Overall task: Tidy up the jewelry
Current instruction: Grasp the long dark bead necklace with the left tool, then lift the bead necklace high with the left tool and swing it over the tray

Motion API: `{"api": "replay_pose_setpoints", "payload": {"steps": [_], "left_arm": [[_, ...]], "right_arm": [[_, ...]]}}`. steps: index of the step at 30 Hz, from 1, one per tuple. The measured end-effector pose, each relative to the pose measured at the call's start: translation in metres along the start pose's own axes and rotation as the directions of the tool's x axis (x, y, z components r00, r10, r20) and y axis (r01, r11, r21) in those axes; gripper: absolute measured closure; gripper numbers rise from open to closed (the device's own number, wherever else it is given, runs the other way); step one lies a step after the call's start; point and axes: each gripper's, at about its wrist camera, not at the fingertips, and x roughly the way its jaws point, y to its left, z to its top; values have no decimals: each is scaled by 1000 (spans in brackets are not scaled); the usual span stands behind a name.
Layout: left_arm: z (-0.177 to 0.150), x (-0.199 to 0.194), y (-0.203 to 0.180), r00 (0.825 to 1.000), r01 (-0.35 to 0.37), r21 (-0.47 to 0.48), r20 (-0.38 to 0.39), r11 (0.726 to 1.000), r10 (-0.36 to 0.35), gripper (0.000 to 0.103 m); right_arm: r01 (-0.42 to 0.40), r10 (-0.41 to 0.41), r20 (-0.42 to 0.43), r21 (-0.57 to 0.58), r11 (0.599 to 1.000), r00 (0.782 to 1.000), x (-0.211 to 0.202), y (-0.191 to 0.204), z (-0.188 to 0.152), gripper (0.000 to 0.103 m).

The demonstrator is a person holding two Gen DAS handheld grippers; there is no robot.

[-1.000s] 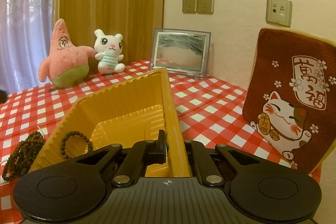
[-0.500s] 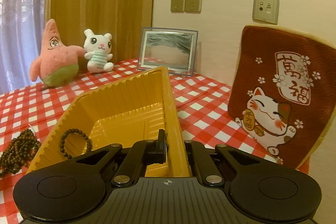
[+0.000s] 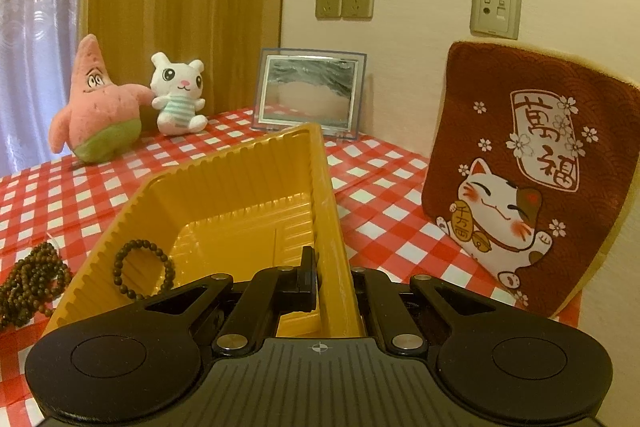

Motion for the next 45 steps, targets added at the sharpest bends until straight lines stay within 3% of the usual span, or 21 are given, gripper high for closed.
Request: {"api": "replay_pose_setpoints", "payload": {"steps": [9, 20, 24, 26, 35, 45], "left_arm": [[12, 37, 1, 1000, -6, 72, -28, 997, 8, 84], [12, 69, 11, 995, 56, 43, -81, 998, -52, 87], [12, 67, 10, 995, 66, 66, -74, 996, -61, 97], [12, 66, 5, 996, 57, 98, -78, 994, -49, 97], [34, 15, -12, 995, 96, 136, 19, 986, -100, 98], [74, -61, -36, 967, 158, 173, 171, 972, -188, 98]], "right_arm": [[0, 0, -3, 7, 1000, 1000, 1, -1, 0, 99], [1, -1, -3, 8, 1000, 1000, 1, -1, 0, 99], [1, -1, -2, 9, 1000, 1000, 1, -1, 0, 99], [1, -1, -3, 9, 1000, 1000, 1, -1, 0, 99], [-1, 1, -2, 12, 1000, 1000, 0, 0, -1, 99], [-9, 8, 1, 18, 1000, 1000, -1, 0, 1, 99]]}}
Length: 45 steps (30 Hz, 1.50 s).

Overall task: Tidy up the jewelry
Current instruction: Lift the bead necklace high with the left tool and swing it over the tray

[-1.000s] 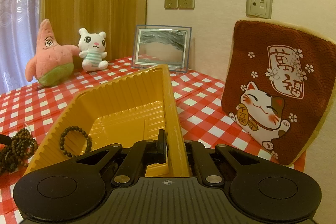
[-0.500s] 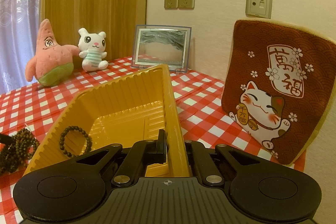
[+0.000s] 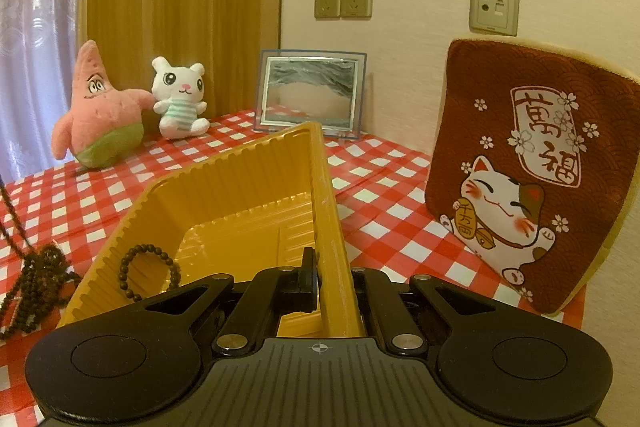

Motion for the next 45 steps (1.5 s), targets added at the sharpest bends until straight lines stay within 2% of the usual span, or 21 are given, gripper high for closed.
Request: {"api": "replay_pose_setpoints", "payload": {"steps": [9, 19, 22, 26, 31, 37, 41, 43, 45], "left_arm": [[34, -38, -13, 994, -6, 21, 105, 1000, 4, 98], [62, -69, -21, 983, 2, 20, 186, 1000, -6, 98], [62, -70, -20, 983, -3, 14, 183, 1000, 1, 98], [45, -64, -22, 992, 17, 2, 124, 1000, -17, 98], [-2, -50, -24, 998, 64, -52, -12, 997, -65, 98], [-65, -29, -32, 975, 74, -100, -204, 992, -93, 97], [-91, -17, -30, 958, 56, -106, -273, 993, -83, 93], [-96, -12, -27, 957, 30, -83, -286, 996, -52, 87], [-97, -7, -21, 959, 2, -68, -283, 998, -21, 87]], "right_arm": [[-7, 7, 3, 1, 1000, 1000, -1, 1, 1, 99], [-7, 7, 3, 5, 1000, 1000, -2, 1, 0, 99], [-7, 7, 3, 6, 1000, 1000, -2, 1, 0, 99], [-7, 7, 2, 5, 1000, 1000, -2, 1, 0, 99], [-6, 6, 1, 7, 1000, 1000, -2, 1, -1, 99], [-8, 8, 2, 6, 1000, 1000, -2, 1, -1, 99], [-8, 8, 1, 5, 1000, 1000, -2, 2, -1, 99], [-8, 8, 1, 4, 1000, 1000, -2, 2, -1, 99], [-9, 9, 1, 4, 1000, 1000, -2, 2, -1, 99]]}}
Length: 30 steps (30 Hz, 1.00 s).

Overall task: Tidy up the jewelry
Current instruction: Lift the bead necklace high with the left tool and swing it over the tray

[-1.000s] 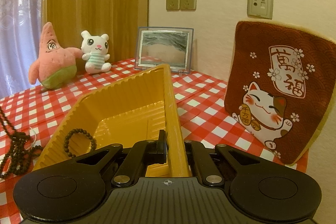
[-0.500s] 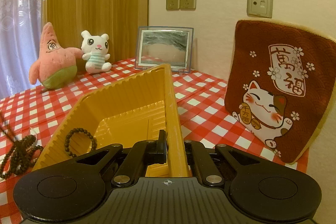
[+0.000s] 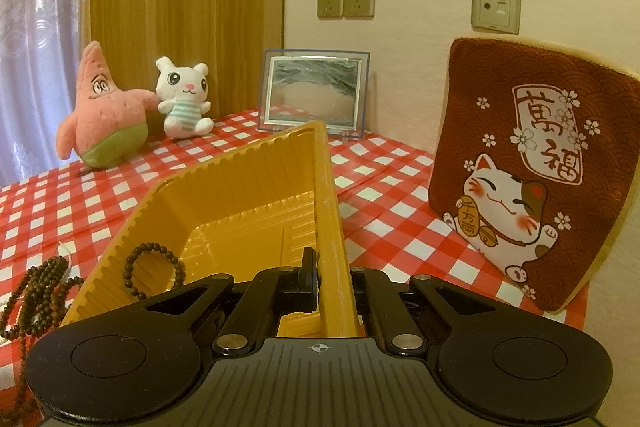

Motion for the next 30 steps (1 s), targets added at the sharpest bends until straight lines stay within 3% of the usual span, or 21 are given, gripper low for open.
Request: {"api": "replay_pose_setpoints", "payload": {"steps": [9, 25, 26, 27, 30], "left_arm": [[36, 50, 23, 998, -65, -14, 21, 998, 65, 86], [62, 132, 36, 987, -146, -16, -66, 989, 145, 85], [62, 132, 37, 988, -144, -21, -63, 989, 142, 87], [62, 131, 37, 989, -133, -21, -63, 991, 132, 97], [62, 124, 35, 992, -115, -16, -47, 993, 114, 97]], "right_arm": [[4, -4, -5, 1, 1000, 1000, -1, 1, -2, 99], [3, -3, -8, 5, 1000, 1000, 0, -1, -2, 99], [3, -3, -8, 5, 1000, 1000, 0, -1, -2, 99], [3, -3, -8, 5, 1000, 1000, 0, 0, -2, 99], [3, -3, -8, 5, 1000, 1000, 0, -1, -2, 99]]}}
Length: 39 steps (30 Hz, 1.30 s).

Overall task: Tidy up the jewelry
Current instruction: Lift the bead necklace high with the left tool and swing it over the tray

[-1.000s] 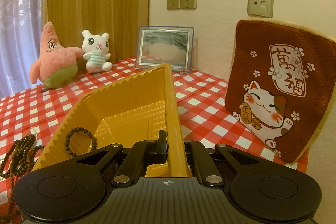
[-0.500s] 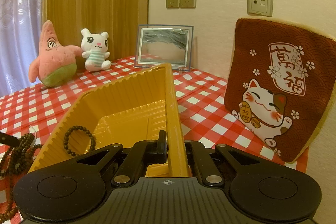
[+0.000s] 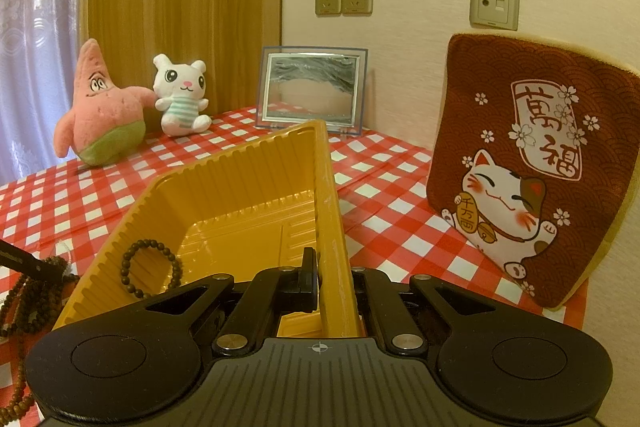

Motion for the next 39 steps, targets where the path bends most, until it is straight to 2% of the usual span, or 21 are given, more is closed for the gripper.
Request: {"api": "replay_pose_setpoints", "payload": {"steps": [5, 9, 13, 15, 22, 32, 39], "left_arm": [[5, -41, 3, 996, 44, -9, 82, 999, -43, 97], [15, -96, 7, 979, 85, 2, 187, 996, -84, 97], [28, -151, 8, 949, 105, 16, 298, 994, -105, 97], [36, -177, 8, 928, 116, 12, 355, 993, -113, 97], [66, -244, 4, 864, 121, 34, 488, 992, -122, 97], [107, -306, 1, 804, 65, 64, 588, 996, -91, 97], [133, -346, -1, 752, 15, 86, 656, 996, -68, 97]], "right_arm": [[-1, 1, -1, 2, 1000, 1000, 0, 0, 0, 99], [-2, 2, 3, 2, 1000, 1000, 0, 0, 0, 99], [-4, 4, 3, 5, 1000, 1000, 1, -1, -1, 99], [-5, 5, 5, 5, 1000, 1000, 1, -1, -1, 99], [-7, 7, 6, 3, 1000, 1000, 1, -2, -1, 99], [-9, 9, 6, 1, 1000, 1000, 0, 0, -1, 99], [-9, 9, 6, 0, 1000, 1000, -1, 0, -1, 99]]}}
